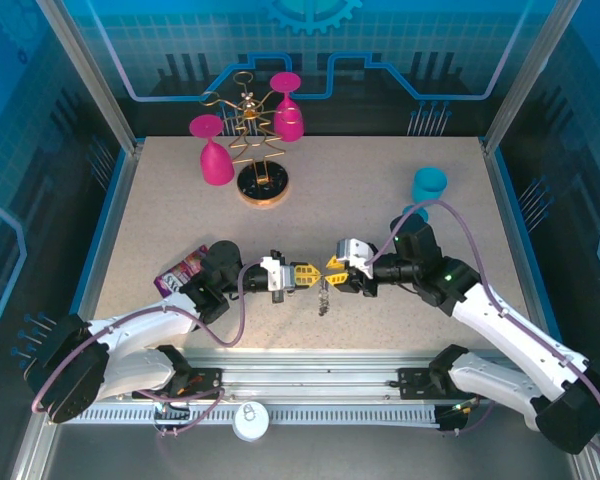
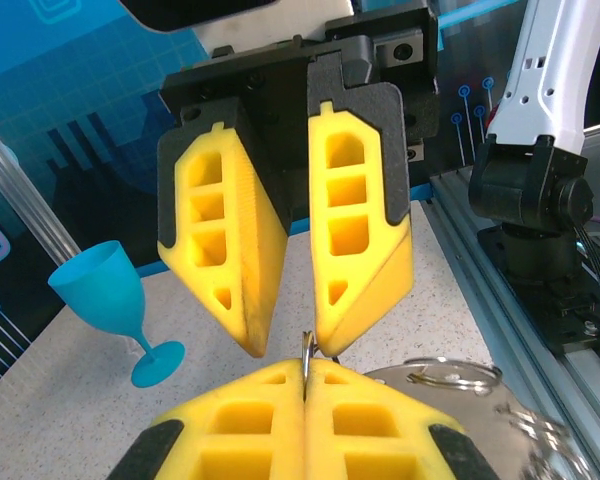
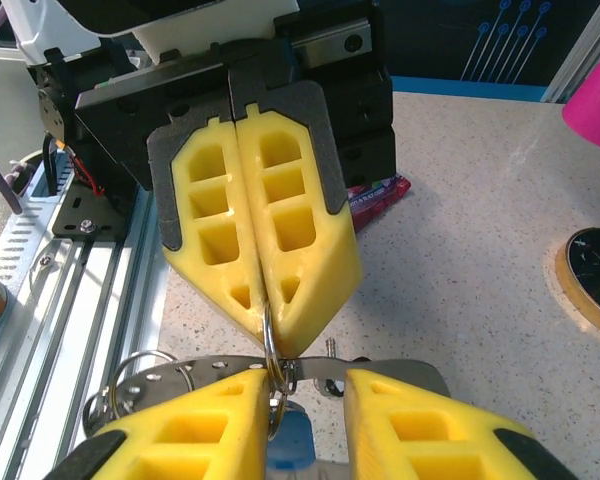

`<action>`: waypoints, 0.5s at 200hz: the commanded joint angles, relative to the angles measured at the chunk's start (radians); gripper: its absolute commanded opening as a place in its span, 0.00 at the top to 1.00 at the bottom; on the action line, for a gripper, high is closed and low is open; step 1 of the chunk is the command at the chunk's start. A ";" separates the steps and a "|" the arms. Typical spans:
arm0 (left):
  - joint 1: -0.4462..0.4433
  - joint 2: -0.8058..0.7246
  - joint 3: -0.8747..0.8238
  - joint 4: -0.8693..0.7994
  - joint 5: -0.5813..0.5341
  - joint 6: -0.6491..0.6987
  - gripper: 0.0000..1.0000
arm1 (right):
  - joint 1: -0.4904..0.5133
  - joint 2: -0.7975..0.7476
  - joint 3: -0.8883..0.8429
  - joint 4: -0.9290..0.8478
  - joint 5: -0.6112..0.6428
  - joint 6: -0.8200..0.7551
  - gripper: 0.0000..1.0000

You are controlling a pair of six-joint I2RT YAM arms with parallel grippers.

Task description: Put the keys on the keyring

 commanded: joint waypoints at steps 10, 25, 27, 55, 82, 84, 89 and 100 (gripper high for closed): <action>-0.002 0.002 0.015 0.045 0.034 -0.001 1.00 | 0.003 0.019 0.008 0.018 -0.032 -0.020 0.73; -0.001 0.001 0.014 0.050 0.034 -0.005 1.00 | 0.005 0.027 0.014 0.027 -0.042 -0.011 0.74; -0.001 0.002 0.015 0.051 0.035 -0.007 1.00 | 0.005 0.027 0.015 0.031 -0.044 -0.010 0.74; -0.002 0.003 0.013 0.062 0.040 -0.017 1.00 | 0.007 0.042 0.018 0.060 -0.046 -0.001 0.80; -0.001 0.006 0.010 0.061 0.038 -0.017 1.00 | 0.008 0.066 0.032 0.091 -0.059 0.002 0.94; -0.002 0.007 0.010 0.061 0.036 -0.017 1.00 | 0.008 0.068 0.034 0.090 -0.059 0.002 0.96; -0.001 0.005 0.010 0.061 0.033 -0.016 1.00 | 0.008 0.070 0.039 0.087 -0.062 0.000 1.00; -0.001 0.002 0.008 0.056 0.015 -0.009 1.00 | 0.008 0.070 0.048 0.073 -0.054 -0.010 1.00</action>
